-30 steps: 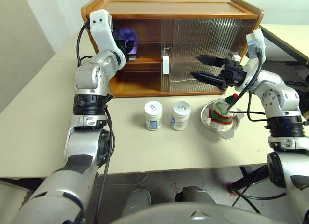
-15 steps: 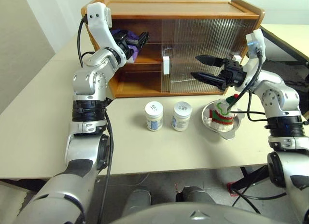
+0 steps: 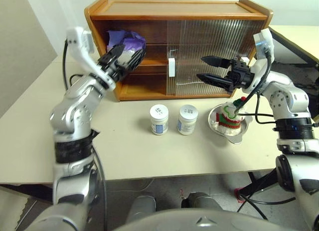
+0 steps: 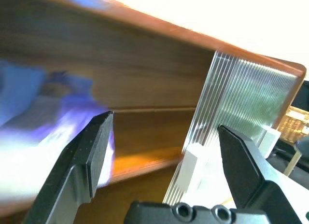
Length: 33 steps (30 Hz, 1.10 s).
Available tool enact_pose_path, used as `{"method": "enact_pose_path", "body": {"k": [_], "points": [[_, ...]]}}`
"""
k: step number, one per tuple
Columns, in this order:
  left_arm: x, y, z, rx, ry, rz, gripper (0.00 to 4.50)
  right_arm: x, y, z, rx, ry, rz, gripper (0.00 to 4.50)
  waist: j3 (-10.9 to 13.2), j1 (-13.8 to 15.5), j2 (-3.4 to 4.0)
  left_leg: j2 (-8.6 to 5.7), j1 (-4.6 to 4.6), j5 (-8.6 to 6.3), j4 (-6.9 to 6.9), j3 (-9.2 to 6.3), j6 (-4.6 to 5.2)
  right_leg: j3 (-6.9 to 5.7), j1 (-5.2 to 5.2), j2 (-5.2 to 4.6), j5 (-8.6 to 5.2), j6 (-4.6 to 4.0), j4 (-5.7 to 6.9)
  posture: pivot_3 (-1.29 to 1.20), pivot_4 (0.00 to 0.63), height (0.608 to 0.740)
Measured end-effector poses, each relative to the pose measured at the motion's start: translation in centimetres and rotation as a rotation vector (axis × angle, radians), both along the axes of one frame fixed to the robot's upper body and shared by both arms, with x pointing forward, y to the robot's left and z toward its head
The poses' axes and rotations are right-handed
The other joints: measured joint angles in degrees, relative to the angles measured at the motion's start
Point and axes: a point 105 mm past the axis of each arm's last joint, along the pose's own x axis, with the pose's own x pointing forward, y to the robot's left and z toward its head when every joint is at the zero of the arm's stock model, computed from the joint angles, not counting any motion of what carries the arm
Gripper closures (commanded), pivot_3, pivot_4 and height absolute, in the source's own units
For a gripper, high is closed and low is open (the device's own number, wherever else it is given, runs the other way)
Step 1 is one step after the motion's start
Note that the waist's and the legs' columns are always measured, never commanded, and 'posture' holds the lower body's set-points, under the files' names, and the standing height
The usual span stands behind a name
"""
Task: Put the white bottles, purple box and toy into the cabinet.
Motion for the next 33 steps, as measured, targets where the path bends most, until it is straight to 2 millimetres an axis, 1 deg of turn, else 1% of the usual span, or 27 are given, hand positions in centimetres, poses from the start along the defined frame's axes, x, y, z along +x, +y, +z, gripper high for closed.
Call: {"method": "enact_pose_path", "body": {"k": [3, 5, 6, 7, 9, 10, 13, 19, 23, 27, 33], "points": [[-0.6, 0.8, -1.9, 0.007, 0.048, 0.026, 2.05, 0.0, 0.0, -0.1, 0.000, 0.004, 0.001, 0.00, 0.00, 0.30, 0.00, 0.01, 0.01, 0.00, 0.03, -0.03, -0.01, 0.00, 0.01, -0.02, 0.01, -0.02, 0.03, 0.02, 0.000, 0.740], [-0.8, 1.4, -2.8, 0.024, 0.062, 0.061, 2.77, 0.1, 0.0, -0.1, 0.000, 0.006, 0.001, 0.00, 0.00, 0.38, 0.00, 0.01, 0.02, 0.00, 0.06, -0.05, -0.01, 0.04, 0.01, -0.04, 0.02, -0.04, 0.05, 0.03, 0.000, 0.740], [-0.8, 1.6, -2.9, 0.029, 0.060, 0.079, 3.15, 0.1, 0.0, -0.2, 0.000, 0.008, 0.002, 0.00, 0.00, 0.41, -0.01, 0.02, 0.00, 0.00, 0.08, -0.07, -0.01, 0.07, 0.01, -0.04, 0.03, -0.05, 0.05, 0.03, 0.000, 0.740], [-0.7, 1.8, -2.8, 0.031, 0.048, 0.098, 3.43, 0.1, 0.0, -0.2, -0.001, 0.010, 0.002, 0.00, 0.00, 0.44, -0.01, 0.03, 0.00, 0.01, 0.09, -0.12, -0.02, 0.12, 0.01, -0.06, 0.04, -0.07, 0.05, 0.03, 0.000, 0.740], [-0.3, 2.2, -2.8, 0.028, 0.030, 0.141, 4.19, 0.0, 0.0, -0.2, -0.001, 0.010, 0.007, 0.00, 0.00, 0.47, 0.00, 0.03, 0.02, 0.00, 0.09, -0.15, -0.02, 0.24, 0.02, -0.09, 0.04, -0.08, 0.07, 0.03, 0.000, 0.740], [0.0, 2.4, -3.0, 0.020, 0.031, 0.158, 4.49, 0.0, 0.0, -0.2, -0.002, 0.010, 0.007, 0.00, 0.00, 0.47, 0.00, 0.04, 0.01, 0.01, 0.09, -0.19, -0.02, 0.30, 0.02, -0.10, 0.04, -0.08, 0.07, 0.03, 0.000, 0.740], [1.1, 2.3, -3.8, 0.016, 0.048, 0.181, 4.49, 0.1, 0.1, -0.2, -0.002, 0.009, 0.009, 0.00, 0.00, 0.52, 0.00, 0.07, -0.02, 0.01, 0.09, -0.25, -0.02, 0.28, 0.00, -0.10, 0.04, -0.11, 0.10, 0.02, 0.000, 0.740], [3.0, 1.7, -3.8, 0.025, 0.043, 0.197, 4.49, 0.1, 0.1, 0.0, -0.004, 0.005, 0.011, 0.00, 0.00, 0.53, 0.00, 0.04, -0.05, -0.01, 0.07, -0.24, -0.04, 0.27, -0.01, -0.09, 0.00, -0.15, 0.08, 0.01, 0.000, 0.740], [3.7, 1.5, -4.4, 0.035, 0.057, 0.206, 4.49, 0.1, 0.1, 0.0, -0.004, 0.004, 0.010, 0.00, 0.00, 0.50, 0.00, 0.02, -0.07, -0.01, 0.06, -0.23, -0.04, 0.25, -0.01, -0.08, -0.02, -0.13, 0.08, 0.01, 0.000, 0.740], [4.8, 1.9, -4.3, 0.051, 0.059, 0.251, 4.49, 0.1, 0.1, 0.1, -0.006, 0.002, 0.007, 0.00, 0.00, 0.48, 0.00, 0.02, -0.05, 0.00, 0.07, -0.23, -0.03, 0.20, 0.02, -0.08, -0.02, -0.12, 0.08, 0.00, 0.000, 0.740], [6.4, 1.5, -4.2, 0.049, 0.070, 0.271, 4.49, 0.2, 0.0, 0.1, -0.007, 0.000, -0.001, 0.00, 0.00, 0.54, 0.00, -0.01, -0.06, 0.00, 0.07, -0.23, -0.02, 0.09, 0.03, -0.08, -0.03, -0.10, 0.07, -0.01, 0.000, 0.740]]}}
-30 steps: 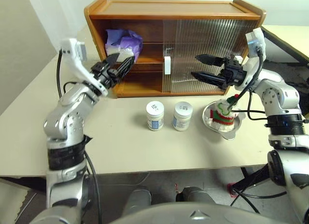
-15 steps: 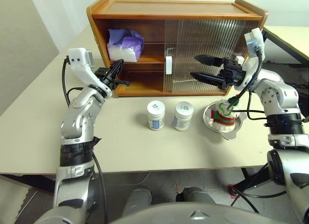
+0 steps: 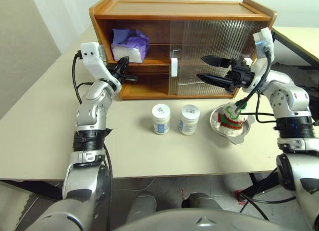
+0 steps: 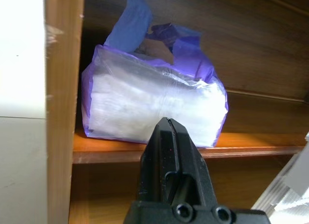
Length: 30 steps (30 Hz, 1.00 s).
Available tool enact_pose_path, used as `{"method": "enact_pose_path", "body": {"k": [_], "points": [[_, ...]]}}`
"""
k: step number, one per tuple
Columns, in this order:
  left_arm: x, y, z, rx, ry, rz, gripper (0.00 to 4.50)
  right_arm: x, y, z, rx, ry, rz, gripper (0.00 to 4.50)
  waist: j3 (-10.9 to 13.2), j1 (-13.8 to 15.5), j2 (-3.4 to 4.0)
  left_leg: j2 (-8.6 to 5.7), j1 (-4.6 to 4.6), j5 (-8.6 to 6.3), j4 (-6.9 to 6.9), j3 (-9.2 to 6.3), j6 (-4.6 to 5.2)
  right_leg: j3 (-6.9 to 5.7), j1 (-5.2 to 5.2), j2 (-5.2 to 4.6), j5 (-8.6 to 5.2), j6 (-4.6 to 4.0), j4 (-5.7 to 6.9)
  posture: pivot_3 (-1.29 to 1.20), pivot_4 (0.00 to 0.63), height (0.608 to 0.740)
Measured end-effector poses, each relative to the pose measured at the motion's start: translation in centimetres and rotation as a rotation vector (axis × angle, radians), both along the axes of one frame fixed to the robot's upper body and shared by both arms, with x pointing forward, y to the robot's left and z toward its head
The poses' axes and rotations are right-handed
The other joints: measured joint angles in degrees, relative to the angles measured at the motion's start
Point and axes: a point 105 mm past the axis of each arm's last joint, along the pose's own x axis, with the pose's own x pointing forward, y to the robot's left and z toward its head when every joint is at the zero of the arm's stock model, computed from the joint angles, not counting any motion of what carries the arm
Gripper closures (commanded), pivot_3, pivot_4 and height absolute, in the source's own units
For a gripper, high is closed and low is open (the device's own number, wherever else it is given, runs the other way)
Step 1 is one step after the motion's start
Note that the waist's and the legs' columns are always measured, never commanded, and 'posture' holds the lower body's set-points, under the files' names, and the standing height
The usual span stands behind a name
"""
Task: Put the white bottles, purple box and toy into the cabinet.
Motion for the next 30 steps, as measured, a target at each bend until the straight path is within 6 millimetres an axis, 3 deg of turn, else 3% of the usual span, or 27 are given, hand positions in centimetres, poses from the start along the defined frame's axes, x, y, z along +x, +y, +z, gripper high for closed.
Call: {"method": "enact_pose_path", "body": {"k": [5, 11, 20, 26, 30], "points": [[1.3, -2.0, 0.6, 0.012, -0.020, -0.048, 4.49, 0.0, 0.0, 0.0, -0.001, -0.002, -0.001, 0.00, 0.00, -0.02, 0.00, -0.01, -0.01, 0.00, 0.00, 0.02, 0.01, 0.02, 0.01, -0.02, -0.01, 0.02, -0.03, -0.02, 0.000, 0.740], [2.0, -3.3, 0.0, 0.011, -0.004, -0.083, 4.49, 0.0, -0.3, 0.2, -0.008, -0.007, -0.014, 0.00, 0.00, -0.17, 0.00, -0.02, -0.01, -0.02, 0.00, 0.04, 0.04, -0.05, 0.01, 0.00, -0.04, 0.08, -0.04, -0.03, 0.000, 0.740], [2.2, -3.7, 0.1, 0.004, -0.019, -0.116, 4.49, -0.1, -0.3, 0.2, -0.013, -0.014, -0.017, 0.00, 0.00, -0.39, 0.00, -0.08, -0.01, -0.02, 0.01, 0.11, 0.05, -0.14, 0.01, -0.01, -0.03, 0.20, -0.04, -0.02, 0.000, 0.740], [-0.1, -4.8, 3.0, -0.013, -0.181, -0.279, 2.46, -0.1, -0.4, 0.2, -0.015, -0.013, -0.018, 0.00, 0.00, -0.36, 0.00, -0.13, -0.02, -0.08, 0.00, 0.16, 0.15, -0.14, 0.02, 0.00, -0.10, 0.27, -0.06, -0.01, 0.000, 0.740], [-1.8, -4.1, 2.4, 0.035, -0.199, -0.327, 1.02, 0.0, -0.4, 0.1, -0.015, -0.008, -0.018, 0.00, 0.00, -0.48, 0.02, -0.13, 0.00, -0.09, -0.02, 0.18, 0.16, -0.12, 0.01, 0.00, -0.10, 0.27, -0.06, 0.00, 0.000, 0.740]]}}
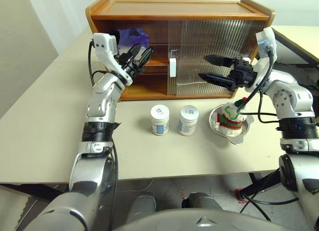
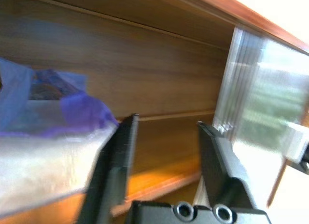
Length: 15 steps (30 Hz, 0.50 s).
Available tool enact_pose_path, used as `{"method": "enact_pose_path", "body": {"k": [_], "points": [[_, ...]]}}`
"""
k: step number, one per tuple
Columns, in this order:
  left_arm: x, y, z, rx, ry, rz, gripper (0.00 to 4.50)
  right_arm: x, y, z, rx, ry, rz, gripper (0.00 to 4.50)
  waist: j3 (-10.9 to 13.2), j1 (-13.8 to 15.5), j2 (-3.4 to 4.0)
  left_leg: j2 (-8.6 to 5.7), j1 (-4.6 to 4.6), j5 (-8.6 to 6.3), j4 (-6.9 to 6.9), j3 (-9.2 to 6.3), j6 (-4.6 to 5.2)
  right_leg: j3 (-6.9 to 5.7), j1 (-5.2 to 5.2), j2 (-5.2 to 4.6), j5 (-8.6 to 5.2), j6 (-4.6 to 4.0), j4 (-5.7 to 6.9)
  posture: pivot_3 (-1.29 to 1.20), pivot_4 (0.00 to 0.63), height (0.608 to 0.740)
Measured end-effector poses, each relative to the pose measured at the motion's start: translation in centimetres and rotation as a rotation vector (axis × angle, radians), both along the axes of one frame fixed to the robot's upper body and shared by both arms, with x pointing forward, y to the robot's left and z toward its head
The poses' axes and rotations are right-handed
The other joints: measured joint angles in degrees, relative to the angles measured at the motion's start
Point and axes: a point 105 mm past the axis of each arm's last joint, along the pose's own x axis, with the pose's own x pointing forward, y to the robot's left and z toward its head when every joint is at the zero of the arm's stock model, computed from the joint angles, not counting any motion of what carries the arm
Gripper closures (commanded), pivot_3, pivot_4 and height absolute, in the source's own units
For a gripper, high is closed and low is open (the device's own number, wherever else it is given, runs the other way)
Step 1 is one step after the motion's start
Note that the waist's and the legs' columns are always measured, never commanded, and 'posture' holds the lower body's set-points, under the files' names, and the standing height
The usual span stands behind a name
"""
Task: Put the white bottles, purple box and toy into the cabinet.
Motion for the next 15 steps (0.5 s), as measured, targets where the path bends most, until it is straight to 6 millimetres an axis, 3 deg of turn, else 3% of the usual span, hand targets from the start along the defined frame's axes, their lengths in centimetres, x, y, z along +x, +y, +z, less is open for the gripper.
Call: {"method": "enact_pose_path", "body": {"k": [3, 10, 15], "points": [[-1.8, 1.0, -1.3, 0.050, 0.014, -0.048, 0.02, 0.1, -0.1, -0.1, 0.001, 0.006, 0.001, 0.00, 0.00, -0.02, 0.00, 0.01, 0.00, 0.00, -0.02, 0.00, 0.00, -0.02, -0.02, 0.01, -0.01, -0.02, 0.01, 0.00, 0.000, 0.740], [-5.9, 4.2, -5.1, 0.165, 0.109, -0.122, 0.02, 0.0, 0.0, -0.1, -0.001, 0.006, 0.011, 0.00, -0.01, 0.00, 0.03, 0.08, 0.00, -0.05, -0.08, -0.07, -0.08, 0.06, -0.11, -0.02, -0.05, -0.11, 0.02, 0.00, 0.000, 0.740], [-9.5, 5.0, -7.1, 0.175, 0.165, -0.233, 0.02, 0.0, 0.1, 0.1, -0.003, 0.002, 0.017, 0.00, -0.01, -0.31, 0.03, 0.21, -0.12, -0.14, -0.24, -0.20, -0.23, 0.36, -0.36, -0.08, -0.16, -0.37, 0.06, 0.01, 0.000, 0.740]]}}
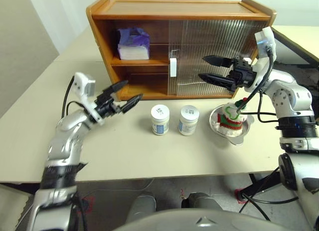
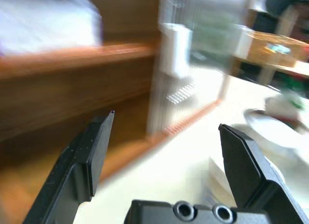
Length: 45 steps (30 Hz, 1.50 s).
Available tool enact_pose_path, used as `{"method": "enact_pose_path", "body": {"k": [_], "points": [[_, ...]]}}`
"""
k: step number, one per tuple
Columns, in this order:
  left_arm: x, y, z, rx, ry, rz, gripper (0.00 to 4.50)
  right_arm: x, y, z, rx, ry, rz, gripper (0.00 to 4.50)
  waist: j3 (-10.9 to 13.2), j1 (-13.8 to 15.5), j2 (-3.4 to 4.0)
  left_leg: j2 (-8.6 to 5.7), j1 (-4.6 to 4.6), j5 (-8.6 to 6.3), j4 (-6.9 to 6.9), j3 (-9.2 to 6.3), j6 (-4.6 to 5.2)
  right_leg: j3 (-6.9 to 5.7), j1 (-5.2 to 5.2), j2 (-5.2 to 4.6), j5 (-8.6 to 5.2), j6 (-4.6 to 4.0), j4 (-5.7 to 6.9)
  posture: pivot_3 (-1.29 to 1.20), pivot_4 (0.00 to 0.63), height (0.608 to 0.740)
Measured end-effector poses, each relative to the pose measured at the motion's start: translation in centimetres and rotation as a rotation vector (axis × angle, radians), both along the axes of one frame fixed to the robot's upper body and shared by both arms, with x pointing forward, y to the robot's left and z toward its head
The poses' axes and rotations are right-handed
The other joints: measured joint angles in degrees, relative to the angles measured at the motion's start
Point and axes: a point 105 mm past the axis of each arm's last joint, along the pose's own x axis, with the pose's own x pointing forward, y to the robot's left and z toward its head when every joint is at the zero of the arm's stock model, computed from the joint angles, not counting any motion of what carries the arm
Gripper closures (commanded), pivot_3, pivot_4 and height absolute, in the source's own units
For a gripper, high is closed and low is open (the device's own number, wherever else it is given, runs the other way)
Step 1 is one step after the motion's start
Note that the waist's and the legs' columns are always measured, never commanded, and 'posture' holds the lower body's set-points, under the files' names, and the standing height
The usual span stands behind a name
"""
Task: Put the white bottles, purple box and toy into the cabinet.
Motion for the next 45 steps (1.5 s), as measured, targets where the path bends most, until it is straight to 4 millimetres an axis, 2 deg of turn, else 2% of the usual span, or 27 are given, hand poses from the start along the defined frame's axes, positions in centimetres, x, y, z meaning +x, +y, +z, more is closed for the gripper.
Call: {"method": "enact_pose_path", "body": {"k": [4, 7, 17, 21, 29, 35, 45], "points": [[-1.9, 0.5, -1.3, 0.027, 0.053, -0.050, 0.02, 0.0, 0.0, 0.0, -0.001, 0.000, 0.000, 0.00, -0.03, 0.03, 0.05, 0.13, -0.18, -0.02, -0.10, -0.15, -0.03, -0.09, -0.29, -0.04, -0.12, -0.25, 0.18, 0.01, 0.000, 0.740], [-2.8, 0.2, -2.5, 0.049, 0.086, -0.091, 0.02, 0.0, 0.0, 0.0, -0.001, 0.000, -0.001, 0.00, -0.12, 0.01, 0.19, 0.16, -0.43, -0.01, -0.12, -0.18, -0.03, -0.11, -0.58, -0.01, -0.10, -0.31, 0.23, 0.00, 0.000, 0.740], [-3.7, -1.7, -5.0, 0.136, 0.114, -0.196, 0.02, 0.1, 0.0, 0.4, -0.006, -0.006, 0.000, 0.00, -0.16, -0.02, 0.25, 0.16, -0.71, 0.03, -0.03, -0.23, 0.03, -0.12, -0.82, -0.01, 0.03, -0.30, 0.23, -0.01, 0.000, 0.740], [-3.5, -1.3, -6.1, 0.161, 0.140, -0.193, 0.02, 0.1, -0.2, 0.5, -0.010, -0.008, -0.004, 0.00, -0.17, -0.12, 0.28, 0.21, -0.73, 0.04, -0.03, -0.28, 0.05, -0.15, -0.86, 0.00, 0.06, -0.33, 0.23, -0.01, 0.000, 0.740], [-2.1, -1.4, -7.1, 0.153, 0.150, -0.199, 0.02, 0.0, -0.5, 0.7, -0.023, -0.009, -0.014, 0.00, -0.24, -0.55, 0.38, 0.21, -0.80, 0.06, -0.03, -0.30, 0.09, -0.17, -0.89, -0.01, 0.11, -0.28, 0.21, -0.04, 0.000, 0.740], [-1.8, -3.0, -8.1, 0.137, 0.173, -0.250, 0.02, -0.2, -0.7, 1.1, -0.031, -0.025, -0.022, 0.00, -0.26, -0.94, 0.41, 0.17, -0.80, 0.09, -0.01, -0.28, 0.14, -0.17, -0.87, -0.01, 0.14, -0.18, 0.20, -0.06, 0.000, 0.740], [-0.7, -3.4, -9.1, 0.136, 0.185, -0.253, 0.02, -0.2, -1.0, 0.9, -0.036, -0.014, -0.039, 0.00, -0.27, -1.70, 0.43, 0.15, -0.79, 0.17, 0.03, -0.28, 0.27, -0.19, -0.81, -0.02, 0.23, -0.03, 0.19, -0.08, 0.000, 0.740]]}}
